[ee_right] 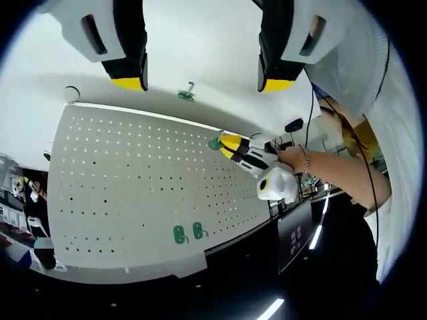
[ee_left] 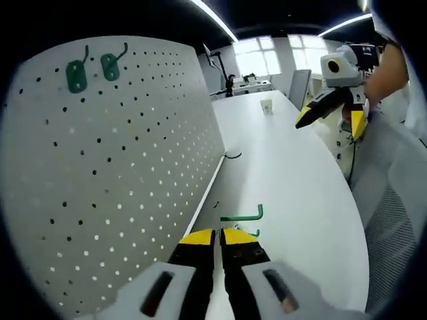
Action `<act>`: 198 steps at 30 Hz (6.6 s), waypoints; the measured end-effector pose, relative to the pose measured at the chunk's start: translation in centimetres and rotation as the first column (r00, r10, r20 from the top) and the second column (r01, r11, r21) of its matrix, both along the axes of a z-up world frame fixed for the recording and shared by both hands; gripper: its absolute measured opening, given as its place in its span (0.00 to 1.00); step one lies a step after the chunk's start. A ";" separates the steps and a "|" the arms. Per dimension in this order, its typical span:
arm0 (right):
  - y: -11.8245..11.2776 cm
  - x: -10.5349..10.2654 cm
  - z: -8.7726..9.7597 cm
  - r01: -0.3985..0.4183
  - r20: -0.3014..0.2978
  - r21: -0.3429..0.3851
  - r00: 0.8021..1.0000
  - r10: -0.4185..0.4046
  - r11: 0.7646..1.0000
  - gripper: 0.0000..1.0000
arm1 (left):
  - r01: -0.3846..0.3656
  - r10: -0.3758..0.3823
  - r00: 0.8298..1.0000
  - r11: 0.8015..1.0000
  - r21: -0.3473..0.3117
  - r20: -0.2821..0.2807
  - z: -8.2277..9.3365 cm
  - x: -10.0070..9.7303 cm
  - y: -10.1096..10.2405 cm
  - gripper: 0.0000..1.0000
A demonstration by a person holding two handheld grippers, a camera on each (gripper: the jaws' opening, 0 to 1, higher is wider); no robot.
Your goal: Insert the hook assembly into the mounting plate slot until the hook locks in place.
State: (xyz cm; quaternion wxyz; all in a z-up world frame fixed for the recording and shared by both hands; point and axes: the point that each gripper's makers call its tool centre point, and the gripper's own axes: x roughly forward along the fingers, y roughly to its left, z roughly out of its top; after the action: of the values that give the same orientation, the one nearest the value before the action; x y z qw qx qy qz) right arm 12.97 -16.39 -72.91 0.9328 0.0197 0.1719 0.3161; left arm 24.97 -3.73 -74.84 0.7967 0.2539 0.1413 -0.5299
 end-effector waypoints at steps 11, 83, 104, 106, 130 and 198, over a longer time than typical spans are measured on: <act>0.6 0.1 0.5 -0.008 0.010 0.019 1.000 0.008 1.000 0.65 | -0.046 0.050 0.998 0.994 -0.096 0.043 2.9 -0.9 0.5 0.03; 5.0 0.1 9.3 -0.124 0.266 0.261 0.962 0.053 0.957 0.66 | -0.250 0.311 0.950 0.830 -0.499 0.040 11.9 -5.8 3.9 0.03; 9.3 2.5 10.2 -0.189 0.264 0.283 0.958 0.113 0.940 0.60 | -0.255 0.310 0.950 0.821 -0.511 0.023 12.0 -6.3 2.9 0.03; 9.6 2.7 10.2 -0.189 0.259 0.301 0.959 0.110 0.935 0.59 | -0.255 0.309 0.951 0.821 -0.511 0.022 12.0 -6.3 2.8 0.03; 13.2 4.6 11.7 -0.199 0.238 0.439 0.966 0.101 0.876 0.41 | -0.263 0.321 0.947 0.808 -0.527 0.018 12.5 -6.4 2.8 0.03; 13.2 5.2 11.8 -0.117 0.187 0.494 0.982 0.026 0.862 0.01 | -0.275 0.293 0.955 0.826 -0.492 -0.041 10.6 -6.4 2.3 0.76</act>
State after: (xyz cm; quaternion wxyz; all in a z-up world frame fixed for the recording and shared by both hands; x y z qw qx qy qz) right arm 18.16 -3.14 -61.12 0.8944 0.2277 0.0023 0.3849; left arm 18.54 -1.44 -64.26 0.9072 0.0282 0.0235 -0.4192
